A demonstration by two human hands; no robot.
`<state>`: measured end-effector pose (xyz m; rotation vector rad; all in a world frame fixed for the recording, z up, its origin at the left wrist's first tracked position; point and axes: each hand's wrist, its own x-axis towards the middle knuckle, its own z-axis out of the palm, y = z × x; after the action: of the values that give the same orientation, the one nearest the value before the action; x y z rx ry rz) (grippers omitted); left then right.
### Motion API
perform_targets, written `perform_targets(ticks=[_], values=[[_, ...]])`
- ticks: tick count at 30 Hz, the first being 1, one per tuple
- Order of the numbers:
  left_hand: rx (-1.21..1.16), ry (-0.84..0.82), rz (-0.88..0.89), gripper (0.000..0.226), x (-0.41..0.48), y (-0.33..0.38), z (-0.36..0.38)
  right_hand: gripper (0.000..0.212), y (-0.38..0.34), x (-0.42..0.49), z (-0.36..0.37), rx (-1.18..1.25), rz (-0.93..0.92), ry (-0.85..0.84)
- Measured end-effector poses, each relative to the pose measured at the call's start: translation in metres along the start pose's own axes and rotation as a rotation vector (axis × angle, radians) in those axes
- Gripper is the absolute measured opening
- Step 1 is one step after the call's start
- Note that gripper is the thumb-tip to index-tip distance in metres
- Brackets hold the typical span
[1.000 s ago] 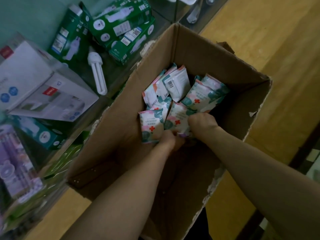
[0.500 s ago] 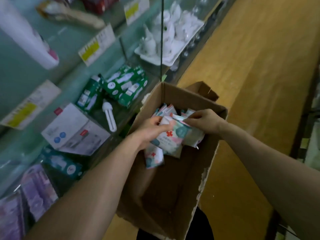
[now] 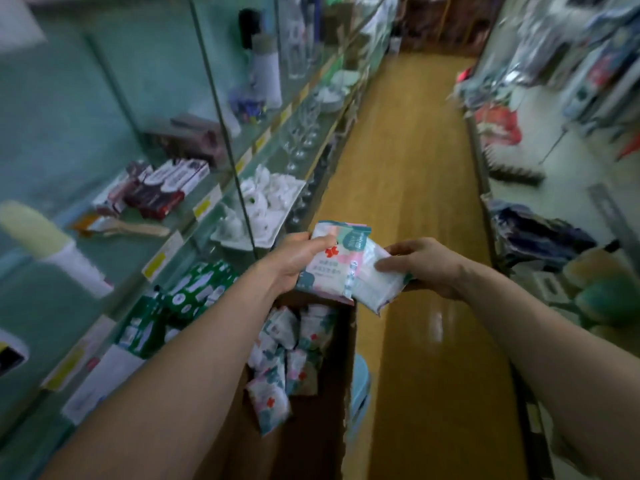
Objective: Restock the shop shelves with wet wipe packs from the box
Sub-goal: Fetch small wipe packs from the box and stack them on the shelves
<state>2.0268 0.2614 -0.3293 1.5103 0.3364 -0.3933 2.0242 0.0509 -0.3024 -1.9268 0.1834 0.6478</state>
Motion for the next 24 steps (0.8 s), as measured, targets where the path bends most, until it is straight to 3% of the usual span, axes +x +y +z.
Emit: perform_targets(ticks=[3,8,16,24], values=[[0.03,-0.075,0.046,0.014,-0.012,0.039,0.037,0.028,-0.007,-0.032,-0.041,0.01,-0.035,0.086],[0.086,-0.218,0.114,0.024,-0.034,0.093,0.114,0.029,-0.011,-0.094,-0.112,0.016,-0.116,0.231],[0.138,-0.463,0.208,0.038,-0.086,0.148,0.262,0.009,0.011,-0.216,-0.231,-0.039,-0.207,0.491],[0.147,-0.666,0.324,0.019,-0.139,0.192,0.401,0.007,0.033,-0.323,-0.329,-0.051,-0.267,0.747]])
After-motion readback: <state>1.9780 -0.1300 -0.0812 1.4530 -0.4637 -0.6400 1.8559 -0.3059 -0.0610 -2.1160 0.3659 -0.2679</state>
